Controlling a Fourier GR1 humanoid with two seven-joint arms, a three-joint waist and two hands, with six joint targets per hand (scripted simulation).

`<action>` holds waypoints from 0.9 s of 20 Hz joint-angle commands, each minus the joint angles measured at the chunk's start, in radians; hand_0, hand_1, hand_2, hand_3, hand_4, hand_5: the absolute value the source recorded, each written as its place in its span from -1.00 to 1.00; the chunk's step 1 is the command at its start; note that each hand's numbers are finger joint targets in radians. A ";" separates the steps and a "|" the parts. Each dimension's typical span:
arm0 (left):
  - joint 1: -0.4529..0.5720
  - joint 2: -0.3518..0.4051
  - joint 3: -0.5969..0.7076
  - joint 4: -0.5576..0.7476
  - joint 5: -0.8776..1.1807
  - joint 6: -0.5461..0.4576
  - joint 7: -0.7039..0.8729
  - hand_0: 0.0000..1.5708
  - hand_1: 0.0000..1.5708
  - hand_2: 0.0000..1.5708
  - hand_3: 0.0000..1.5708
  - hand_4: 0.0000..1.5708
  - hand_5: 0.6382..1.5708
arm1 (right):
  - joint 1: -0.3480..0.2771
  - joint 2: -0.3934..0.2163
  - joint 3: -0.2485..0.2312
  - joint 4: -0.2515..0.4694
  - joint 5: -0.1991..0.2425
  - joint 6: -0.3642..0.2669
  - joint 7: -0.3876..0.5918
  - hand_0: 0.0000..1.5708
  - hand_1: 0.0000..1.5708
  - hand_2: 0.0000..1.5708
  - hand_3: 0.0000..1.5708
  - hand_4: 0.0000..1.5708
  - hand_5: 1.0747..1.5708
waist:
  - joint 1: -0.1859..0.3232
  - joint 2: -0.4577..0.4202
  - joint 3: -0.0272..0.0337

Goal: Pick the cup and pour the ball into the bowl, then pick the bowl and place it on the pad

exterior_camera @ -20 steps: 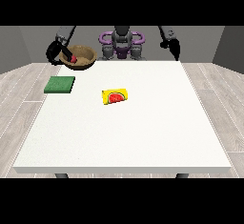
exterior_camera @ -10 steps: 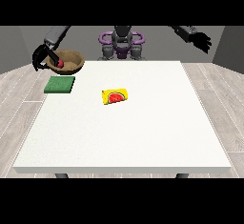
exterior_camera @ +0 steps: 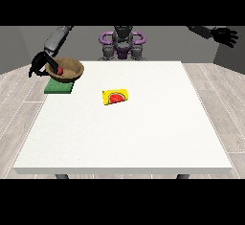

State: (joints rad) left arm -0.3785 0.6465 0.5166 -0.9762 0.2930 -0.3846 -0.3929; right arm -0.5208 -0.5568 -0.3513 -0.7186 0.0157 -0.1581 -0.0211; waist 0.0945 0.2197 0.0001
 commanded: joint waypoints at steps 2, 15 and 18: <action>0.005 -0.002 -0.006 -0.031 0.007 -0.006 0.000 -1.00 -1.00 -1.00 -1.00 0.51 0.97 | -0.017 -0.037 -0.067 0.079 -0.009 -0.092 -0.015 1.00 1.00 1.00 -0.10 -1.00 0.96 | 0.014 0.024 0.0007; -0.014 -0.109 -0.110 -0.199 -0.003 0.089 0.140 -1.00 -1.00 -1.00 -1.00 0.28 1.00 | -0.079 -0.090 -0.034 0.222 -0.001 0.045 0.024 -1.00 -1.00 -1.00 -1.00 -1.00 0.15 | 0.004 -0.070 0.0025; 0.022 -0.181 -0.188 -0.217 -0.028 0.101 0.211 -1.00 -1.00 -1.00 -1.00 0.15 0.97 | -0.113 -0.122 -0.004 0.200 0.011 0.091 0.131 -1.00 -1.00 -1.00 -1.00 -1.00 0.13 | 0.015 -0.209 0.0005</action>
State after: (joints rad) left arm -0.3833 0.5465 0.4042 -1.1434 0.2891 -0.3228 -0.2613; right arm -0.6230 -0.6709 -0.3857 -0.5176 0.0108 -0.1006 0.0409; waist 0.1163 0.1378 0.0018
